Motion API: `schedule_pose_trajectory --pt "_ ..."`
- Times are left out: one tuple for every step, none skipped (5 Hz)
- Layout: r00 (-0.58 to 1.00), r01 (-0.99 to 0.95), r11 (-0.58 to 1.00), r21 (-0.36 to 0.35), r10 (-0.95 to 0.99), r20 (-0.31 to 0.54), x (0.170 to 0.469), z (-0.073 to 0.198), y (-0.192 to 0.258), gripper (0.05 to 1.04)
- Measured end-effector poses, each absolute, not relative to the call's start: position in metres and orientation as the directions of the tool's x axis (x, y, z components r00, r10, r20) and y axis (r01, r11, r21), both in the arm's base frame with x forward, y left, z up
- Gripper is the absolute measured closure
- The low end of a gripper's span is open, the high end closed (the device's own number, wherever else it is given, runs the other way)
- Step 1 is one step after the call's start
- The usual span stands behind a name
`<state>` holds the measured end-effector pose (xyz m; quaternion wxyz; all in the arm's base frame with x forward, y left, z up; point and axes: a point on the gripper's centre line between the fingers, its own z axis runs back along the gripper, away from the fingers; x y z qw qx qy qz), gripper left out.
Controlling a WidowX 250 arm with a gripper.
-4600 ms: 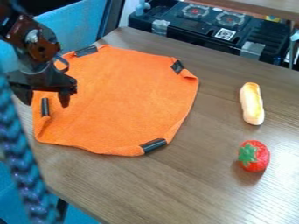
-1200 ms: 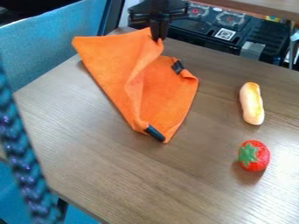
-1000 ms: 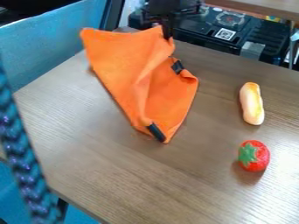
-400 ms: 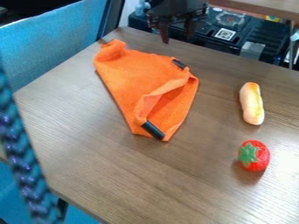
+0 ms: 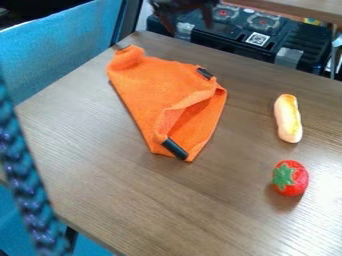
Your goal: Fold the cloth from bottom left to top right
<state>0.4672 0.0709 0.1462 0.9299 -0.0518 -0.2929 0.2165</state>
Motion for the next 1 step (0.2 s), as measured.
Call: schedule_pose_trajectory --pt "0.779 -0.277 0.921 -0.273 0.381 0.497 0.4323 0.1660 0.0957 0.083"
